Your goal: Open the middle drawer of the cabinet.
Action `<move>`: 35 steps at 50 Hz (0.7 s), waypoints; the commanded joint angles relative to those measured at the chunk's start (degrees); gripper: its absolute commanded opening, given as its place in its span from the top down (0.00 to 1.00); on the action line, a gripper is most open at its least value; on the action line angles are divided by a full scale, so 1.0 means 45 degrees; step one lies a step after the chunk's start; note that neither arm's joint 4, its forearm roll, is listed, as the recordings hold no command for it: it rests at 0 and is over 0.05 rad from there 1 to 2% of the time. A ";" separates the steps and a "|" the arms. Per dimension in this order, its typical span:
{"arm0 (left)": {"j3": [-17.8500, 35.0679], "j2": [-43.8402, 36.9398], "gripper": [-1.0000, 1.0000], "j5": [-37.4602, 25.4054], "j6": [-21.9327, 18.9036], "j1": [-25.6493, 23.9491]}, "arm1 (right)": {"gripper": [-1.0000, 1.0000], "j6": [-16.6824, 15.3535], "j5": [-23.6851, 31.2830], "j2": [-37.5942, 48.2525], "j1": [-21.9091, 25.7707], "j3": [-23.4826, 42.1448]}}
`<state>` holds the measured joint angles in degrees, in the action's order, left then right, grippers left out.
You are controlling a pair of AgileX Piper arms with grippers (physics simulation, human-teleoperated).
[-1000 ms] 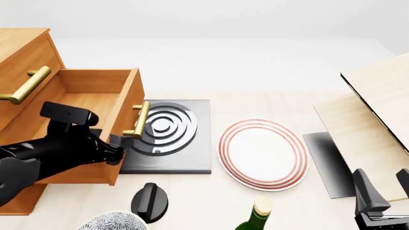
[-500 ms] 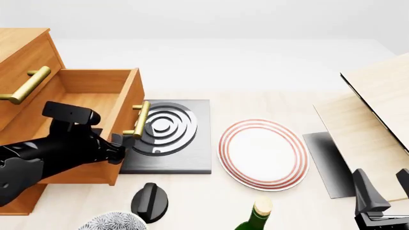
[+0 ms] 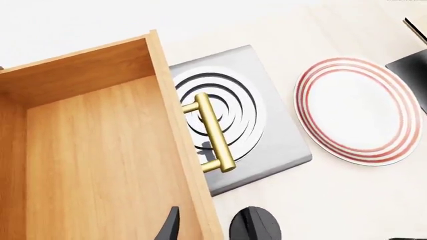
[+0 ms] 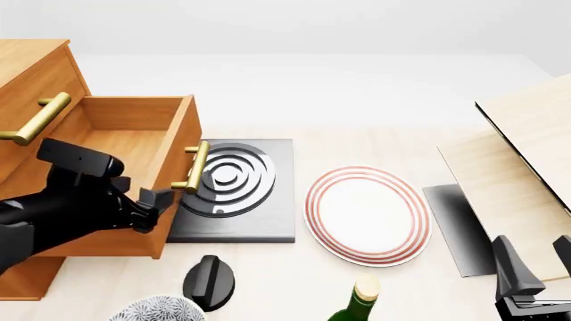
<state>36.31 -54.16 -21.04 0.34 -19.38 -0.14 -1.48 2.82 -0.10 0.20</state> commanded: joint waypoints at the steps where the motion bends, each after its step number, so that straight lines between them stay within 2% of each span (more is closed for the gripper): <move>1: 0.0141 0.0723 0.00 -0.0552 -0.0457 0.0212 | 0.00 0.0003 0.0072 -0.0137 0.0014 0.0000; 35: 0.0763 0.3012 0.00 -0.1883 -0.0631 -0.0311 | 0.00 0.0002 0.0072 -0.0138 0.0016 0.0000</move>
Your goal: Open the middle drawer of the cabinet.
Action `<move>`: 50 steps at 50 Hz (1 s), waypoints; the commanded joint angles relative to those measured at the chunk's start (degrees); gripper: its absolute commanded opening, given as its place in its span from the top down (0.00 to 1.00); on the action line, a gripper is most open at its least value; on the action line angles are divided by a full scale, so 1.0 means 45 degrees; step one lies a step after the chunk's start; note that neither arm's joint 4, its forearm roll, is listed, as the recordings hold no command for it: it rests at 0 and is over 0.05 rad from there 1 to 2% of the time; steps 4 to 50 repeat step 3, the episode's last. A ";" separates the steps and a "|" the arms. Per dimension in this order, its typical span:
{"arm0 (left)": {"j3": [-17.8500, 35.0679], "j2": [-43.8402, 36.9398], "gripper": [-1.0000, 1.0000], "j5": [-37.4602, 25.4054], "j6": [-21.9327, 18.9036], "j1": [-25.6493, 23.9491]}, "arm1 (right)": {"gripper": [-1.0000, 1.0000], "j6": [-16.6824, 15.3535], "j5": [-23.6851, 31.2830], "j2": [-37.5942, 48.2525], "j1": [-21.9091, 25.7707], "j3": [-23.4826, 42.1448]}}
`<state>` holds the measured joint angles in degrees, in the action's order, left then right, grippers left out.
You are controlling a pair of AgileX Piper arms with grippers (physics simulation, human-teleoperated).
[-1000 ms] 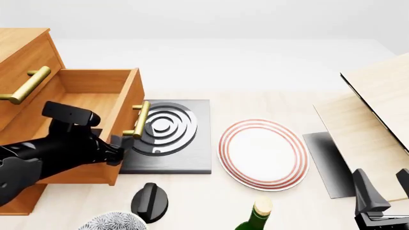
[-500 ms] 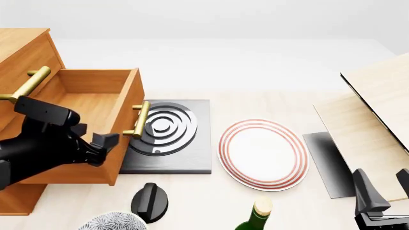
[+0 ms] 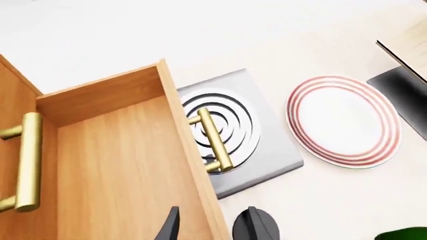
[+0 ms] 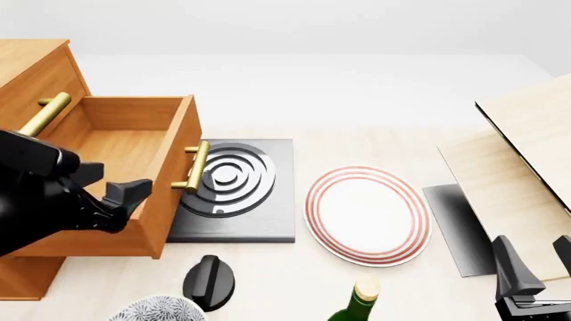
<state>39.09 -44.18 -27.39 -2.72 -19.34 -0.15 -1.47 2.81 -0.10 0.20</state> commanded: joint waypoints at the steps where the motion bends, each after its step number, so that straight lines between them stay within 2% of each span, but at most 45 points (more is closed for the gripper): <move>1: 0.0147 0.0794 0.00 -0.0474 0.0051 -0.0319 | 0.00 0.0003 0.0072 -0.0137 0.0016 0.0000; 50: 0.0227 0.0975 0.00 -0.0599 0.0082 -0.0376 | 0.00 0.0005 0.0070 -0.0134 0.0015 0.0000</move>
